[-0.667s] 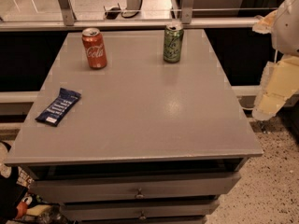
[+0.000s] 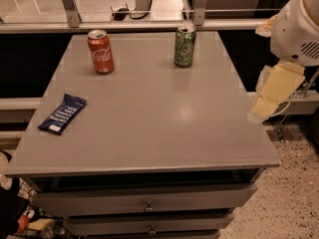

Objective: Knock coke can over

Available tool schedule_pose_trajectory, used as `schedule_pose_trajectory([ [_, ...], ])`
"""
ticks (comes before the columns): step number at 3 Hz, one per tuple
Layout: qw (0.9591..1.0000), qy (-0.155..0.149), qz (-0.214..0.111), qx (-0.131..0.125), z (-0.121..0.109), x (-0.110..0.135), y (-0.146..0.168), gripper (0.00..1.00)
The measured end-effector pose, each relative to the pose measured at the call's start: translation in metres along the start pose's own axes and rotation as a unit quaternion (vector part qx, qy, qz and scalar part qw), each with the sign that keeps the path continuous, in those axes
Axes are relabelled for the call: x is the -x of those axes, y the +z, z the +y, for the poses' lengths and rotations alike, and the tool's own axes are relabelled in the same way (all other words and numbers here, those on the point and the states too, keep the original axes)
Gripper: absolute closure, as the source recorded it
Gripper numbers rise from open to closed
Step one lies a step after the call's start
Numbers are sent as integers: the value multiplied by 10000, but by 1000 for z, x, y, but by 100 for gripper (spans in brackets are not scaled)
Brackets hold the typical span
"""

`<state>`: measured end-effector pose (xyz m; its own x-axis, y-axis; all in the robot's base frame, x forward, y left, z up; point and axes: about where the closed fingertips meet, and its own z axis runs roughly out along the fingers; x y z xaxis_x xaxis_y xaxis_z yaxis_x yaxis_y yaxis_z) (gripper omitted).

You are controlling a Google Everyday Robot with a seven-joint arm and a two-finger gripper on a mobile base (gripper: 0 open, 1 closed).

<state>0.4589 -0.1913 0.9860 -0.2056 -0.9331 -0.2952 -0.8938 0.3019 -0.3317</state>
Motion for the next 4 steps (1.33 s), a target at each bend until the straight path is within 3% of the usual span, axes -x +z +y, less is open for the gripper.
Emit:
schedule_pose_trajectory([
  [1,9981,440,-431,-73,13,18,17,0],
  [2,9846,1212,-1257,97,43,46,70,0],
  [3,9684,1590,-1924,19,40,71,96,0],
  [4,9489,1730,-2610,-380,3,90,109,0],
])
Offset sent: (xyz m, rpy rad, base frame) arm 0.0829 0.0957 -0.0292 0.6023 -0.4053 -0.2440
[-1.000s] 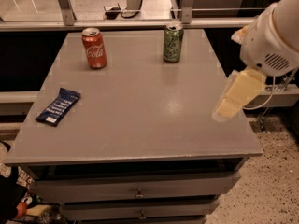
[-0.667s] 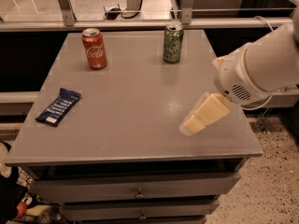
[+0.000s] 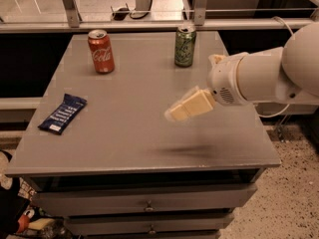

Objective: Knock coke can over

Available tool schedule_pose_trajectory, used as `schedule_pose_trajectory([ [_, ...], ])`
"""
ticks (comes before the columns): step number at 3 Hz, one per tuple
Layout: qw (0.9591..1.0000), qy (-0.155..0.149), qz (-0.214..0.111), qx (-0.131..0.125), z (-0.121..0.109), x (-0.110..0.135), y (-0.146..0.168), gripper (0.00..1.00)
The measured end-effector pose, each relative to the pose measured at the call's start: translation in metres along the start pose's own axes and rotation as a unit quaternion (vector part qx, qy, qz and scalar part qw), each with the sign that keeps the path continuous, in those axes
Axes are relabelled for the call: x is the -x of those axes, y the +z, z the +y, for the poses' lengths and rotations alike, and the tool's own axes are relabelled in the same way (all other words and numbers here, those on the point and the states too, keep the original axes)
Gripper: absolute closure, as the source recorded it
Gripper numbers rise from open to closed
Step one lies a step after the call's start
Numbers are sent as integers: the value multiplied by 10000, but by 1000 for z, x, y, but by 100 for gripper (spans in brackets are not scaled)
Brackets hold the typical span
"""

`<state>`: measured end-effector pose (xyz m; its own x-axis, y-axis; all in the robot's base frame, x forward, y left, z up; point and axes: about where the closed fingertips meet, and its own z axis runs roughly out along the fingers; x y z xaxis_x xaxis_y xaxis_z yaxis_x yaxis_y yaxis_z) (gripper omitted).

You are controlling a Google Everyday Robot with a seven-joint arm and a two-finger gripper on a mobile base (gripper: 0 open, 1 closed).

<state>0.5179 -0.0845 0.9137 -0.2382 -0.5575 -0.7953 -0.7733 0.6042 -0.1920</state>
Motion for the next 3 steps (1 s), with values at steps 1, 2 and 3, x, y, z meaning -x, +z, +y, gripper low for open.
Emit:
schedule_pose_trajectory([
  [1,9915,-145,-1001,-819,-57,45,18,0],
  [2,9921,-155,-981,-771,-54,45,18,0],
  [3,9922,-219,-1060,-618,-53,56,34,0],
])
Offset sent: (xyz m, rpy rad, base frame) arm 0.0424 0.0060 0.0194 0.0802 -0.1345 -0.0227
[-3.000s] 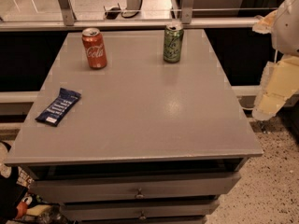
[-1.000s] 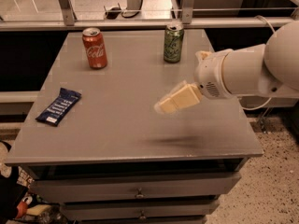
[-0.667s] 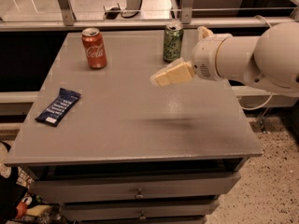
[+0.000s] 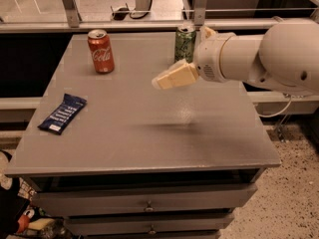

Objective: Knock coke can over

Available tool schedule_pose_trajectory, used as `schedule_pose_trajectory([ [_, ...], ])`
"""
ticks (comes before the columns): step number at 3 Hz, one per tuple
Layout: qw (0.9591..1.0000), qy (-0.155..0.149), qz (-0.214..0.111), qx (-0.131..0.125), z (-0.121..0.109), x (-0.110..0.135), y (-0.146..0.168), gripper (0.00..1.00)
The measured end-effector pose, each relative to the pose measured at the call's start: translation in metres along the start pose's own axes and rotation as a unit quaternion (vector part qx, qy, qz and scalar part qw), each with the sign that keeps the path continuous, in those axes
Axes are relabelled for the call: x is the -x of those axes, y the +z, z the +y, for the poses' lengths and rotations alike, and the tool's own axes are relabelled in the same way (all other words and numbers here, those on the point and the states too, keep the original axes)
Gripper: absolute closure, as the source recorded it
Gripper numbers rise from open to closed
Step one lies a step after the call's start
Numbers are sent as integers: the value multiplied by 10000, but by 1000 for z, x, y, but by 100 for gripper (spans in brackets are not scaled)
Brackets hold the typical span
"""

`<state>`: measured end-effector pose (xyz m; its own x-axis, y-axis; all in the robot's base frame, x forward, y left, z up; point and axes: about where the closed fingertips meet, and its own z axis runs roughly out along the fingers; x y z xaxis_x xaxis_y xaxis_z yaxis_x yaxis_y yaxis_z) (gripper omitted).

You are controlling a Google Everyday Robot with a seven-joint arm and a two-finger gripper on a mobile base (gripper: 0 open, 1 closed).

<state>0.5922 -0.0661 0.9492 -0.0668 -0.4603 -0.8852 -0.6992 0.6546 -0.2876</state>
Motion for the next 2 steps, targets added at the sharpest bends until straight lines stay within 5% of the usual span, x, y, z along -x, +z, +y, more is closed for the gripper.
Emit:
schedule_pose_trajectory([
  [2,9963,213,-729,398,31,28,81,0],
])
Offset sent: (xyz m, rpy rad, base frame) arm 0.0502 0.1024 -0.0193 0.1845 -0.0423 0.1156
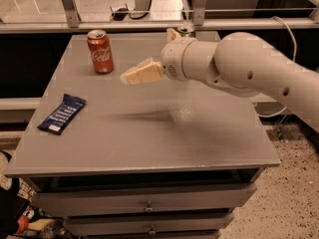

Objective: Knock coke can over

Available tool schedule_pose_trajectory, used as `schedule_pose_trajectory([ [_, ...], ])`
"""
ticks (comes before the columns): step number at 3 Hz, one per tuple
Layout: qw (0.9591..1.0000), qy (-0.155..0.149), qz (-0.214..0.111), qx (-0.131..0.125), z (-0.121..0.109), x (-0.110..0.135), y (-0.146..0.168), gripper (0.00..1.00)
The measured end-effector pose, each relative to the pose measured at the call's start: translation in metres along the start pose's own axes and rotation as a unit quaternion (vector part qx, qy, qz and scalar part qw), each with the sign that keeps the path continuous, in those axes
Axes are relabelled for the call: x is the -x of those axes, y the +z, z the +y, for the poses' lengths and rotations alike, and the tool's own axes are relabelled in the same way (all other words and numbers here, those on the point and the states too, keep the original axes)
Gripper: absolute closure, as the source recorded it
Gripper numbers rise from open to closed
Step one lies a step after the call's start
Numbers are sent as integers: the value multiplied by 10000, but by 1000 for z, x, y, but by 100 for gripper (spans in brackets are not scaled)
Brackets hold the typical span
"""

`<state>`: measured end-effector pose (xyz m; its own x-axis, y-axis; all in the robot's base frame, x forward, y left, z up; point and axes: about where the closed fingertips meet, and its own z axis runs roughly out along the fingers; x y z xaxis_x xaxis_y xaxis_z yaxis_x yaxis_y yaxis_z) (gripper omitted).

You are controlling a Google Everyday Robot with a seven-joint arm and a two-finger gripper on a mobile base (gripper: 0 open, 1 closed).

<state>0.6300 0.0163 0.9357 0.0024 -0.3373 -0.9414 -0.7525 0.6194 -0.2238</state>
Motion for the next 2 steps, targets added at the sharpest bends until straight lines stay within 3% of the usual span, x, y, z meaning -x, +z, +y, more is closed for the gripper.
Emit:
schedule_pose_trajectory([
  [2,9977,416,-507,191,2,4,67,0],
])
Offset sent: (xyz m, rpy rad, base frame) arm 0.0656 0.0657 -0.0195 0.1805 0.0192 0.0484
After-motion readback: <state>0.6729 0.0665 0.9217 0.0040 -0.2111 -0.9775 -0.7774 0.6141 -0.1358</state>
